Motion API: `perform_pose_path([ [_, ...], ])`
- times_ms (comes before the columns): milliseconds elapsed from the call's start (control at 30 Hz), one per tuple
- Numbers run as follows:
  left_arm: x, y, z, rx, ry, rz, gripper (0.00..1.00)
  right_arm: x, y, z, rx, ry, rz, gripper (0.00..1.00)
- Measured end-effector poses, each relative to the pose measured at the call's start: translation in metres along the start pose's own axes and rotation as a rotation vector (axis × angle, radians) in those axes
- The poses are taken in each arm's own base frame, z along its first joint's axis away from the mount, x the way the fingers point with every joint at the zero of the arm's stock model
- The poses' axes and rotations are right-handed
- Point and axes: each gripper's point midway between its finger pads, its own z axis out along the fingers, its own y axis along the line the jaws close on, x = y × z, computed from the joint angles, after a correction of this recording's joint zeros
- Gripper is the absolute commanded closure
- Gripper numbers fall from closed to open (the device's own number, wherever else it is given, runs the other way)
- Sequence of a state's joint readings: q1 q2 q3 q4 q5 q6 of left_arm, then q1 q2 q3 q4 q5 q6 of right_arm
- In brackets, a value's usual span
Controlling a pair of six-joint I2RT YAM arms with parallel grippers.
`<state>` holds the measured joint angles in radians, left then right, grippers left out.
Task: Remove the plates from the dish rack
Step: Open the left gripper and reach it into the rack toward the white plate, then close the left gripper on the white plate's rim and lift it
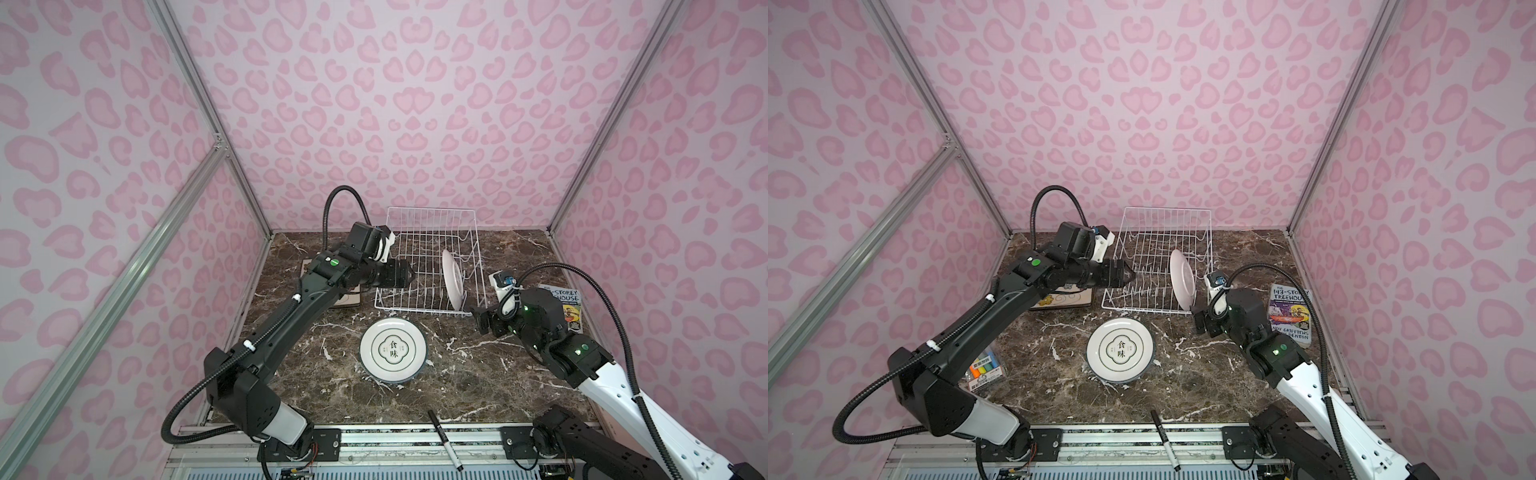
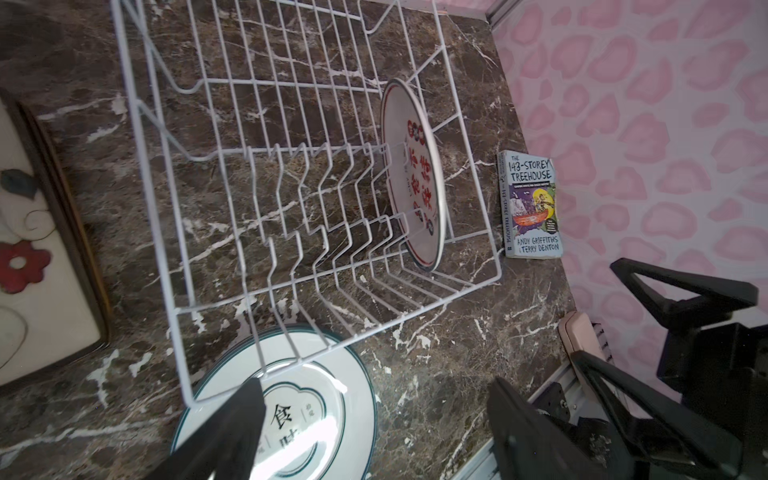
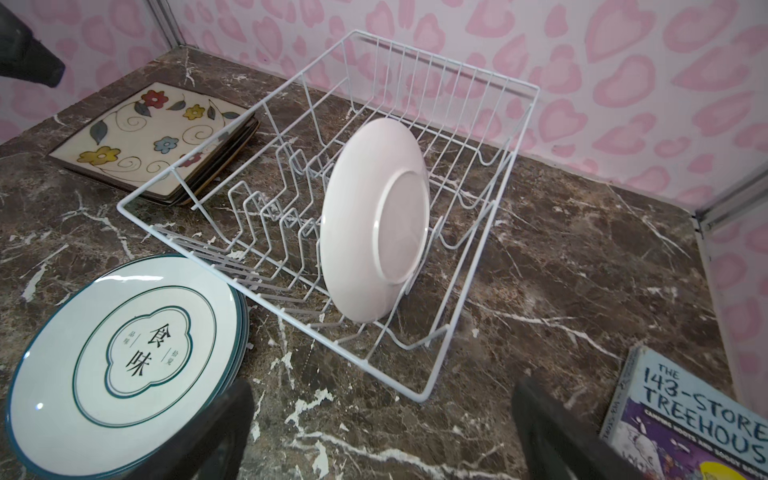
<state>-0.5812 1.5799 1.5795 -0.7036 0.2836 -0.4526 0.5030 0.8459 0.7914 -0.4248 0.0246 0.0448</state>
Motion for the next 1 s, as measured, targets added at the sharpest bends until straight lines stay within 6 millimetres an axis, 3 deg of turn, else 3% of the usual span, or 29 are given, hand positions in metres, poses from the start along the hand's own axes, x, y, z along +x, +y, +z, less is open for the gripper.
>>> perform_pose_path([
  [200, -0.014, -0.030, 0.044, 0.079, 0.046, 0.042, 0.19, 0.010, -0.010, 0.000, 0.022, 0.050, 0.075, 0.01],
  [600, 0.007, -0.045, 0.126, 0.142, 0.199, 0.020, 0.32, 0.021, -0.011, 0.005, 0.024, 0.090, 0.102, 0.01],
  [900, 0.008, -0.041, 0.158, 0.138, 0.221, -0.023, 0.58, 0.021, -0.015, 0.004, 0.040, 0.076, 0.108, 0.01],
  [1000, 0.006, -0.041, 0.165, 0.142, 0.218, -0.040, 0.61, 0.021, -0.018, 0.002, 0.053, 0.065, 0.110, 0.01],
])
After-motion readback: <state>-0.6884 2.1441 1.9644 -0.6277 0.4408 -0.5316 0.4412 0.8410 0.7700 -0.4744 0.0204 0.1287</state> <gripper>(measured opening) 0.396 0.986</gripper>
